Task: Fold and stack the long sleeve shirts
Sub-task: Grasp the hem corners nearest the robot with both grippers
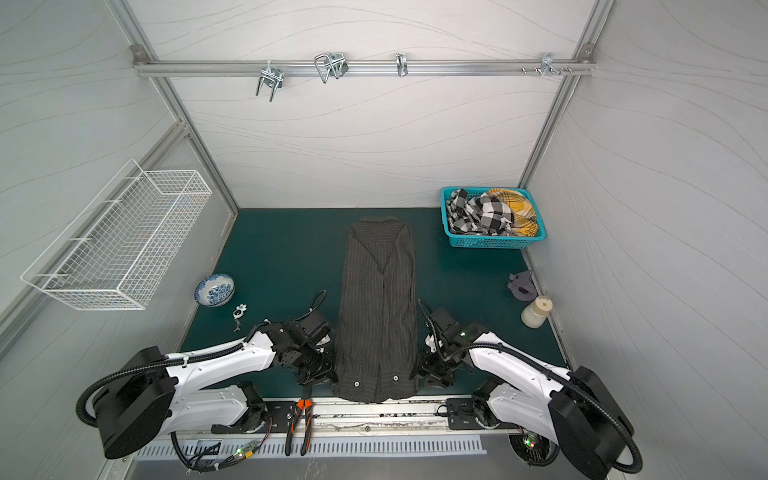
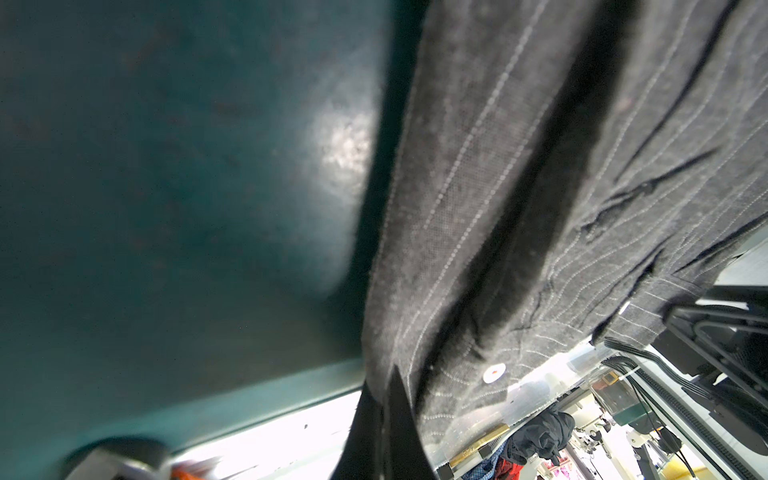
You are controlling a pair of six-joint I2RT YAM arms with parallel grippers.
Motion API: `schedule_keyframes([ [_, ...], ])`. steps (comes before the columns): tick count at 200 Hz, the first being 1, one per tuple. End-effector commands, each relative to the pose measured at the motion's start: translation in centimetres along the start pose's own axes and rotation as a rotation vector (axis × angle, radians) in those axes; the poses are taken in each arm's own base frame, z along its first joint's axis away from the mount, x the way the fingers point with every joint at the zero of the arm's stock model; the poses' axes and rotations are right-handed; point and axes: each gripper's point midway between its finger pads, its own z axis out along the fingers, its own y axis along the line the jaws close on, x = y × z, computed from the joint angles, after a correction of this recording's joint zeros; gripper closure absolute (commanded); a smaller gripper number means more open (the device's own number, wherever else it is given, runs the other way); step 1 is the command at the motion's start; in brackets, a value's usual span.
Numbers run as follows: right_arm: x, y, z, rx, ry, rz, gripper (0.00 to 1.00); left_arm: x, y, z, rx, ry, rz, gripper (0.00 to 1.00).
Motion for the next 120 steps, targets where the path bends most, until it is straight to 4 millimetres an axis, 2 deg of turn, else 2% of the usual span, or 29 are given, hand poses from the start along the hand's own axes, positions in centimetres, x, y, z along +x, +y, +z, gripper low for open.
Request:
schedule_keyframes([
  [1,-0.1,0.2,0.9,-0.025,0.024,0.014,0.64,-0.2,-0.3,-0.1,0.008,-0.016,-0.001,1.00],
  [11,-0.1,0.1,1.0,-0.017,0.028,0.018,0.72,-0.3,-0.3,-0.1,0.008,-0.017,-0.001,1.00],
  [22,-0.1,0.2,1.1,-0.015,0.029,0.011,0.73,-0.3,-0.3,-0.1,0.008,-0.015,0.000,1.00],
  [54,0.1,0.3,1.5,0.008,0.042,-0.005,0.63,-0.3,-0.4,0.1,0.006,-0.013,0.004,1.00],
  [69,0.3,0.2,1.7,0.025,0.050,-0.003,0.63,-0.4,-0.5,0.1,0.007,-0.011,0.004,1.00],
  [77,0.3,0.1,1.8,0.031,0.050,-0.002,0.68,-0.4,-0.4,0.1,0.006,-0.012,0.005,1.00],
  [90,0.3,0.0,1.9,0.038,0.053,0.003,0.84,-0.4,-0.4,0.1,0.009,-0.013,0.004,1.00],
  [100,0.2,0.1,1.7,0.038,0.048,-0.005,0.93,-0.4,-0.4,0.1,0.010,-0.015,0.006,1.00],
  [120,0.4,0.3,0.8,0.041,0.024,-0.017,1.00,-0.3,-0.5,-0.2,0.010,-0.020,0.008,1.00],
])
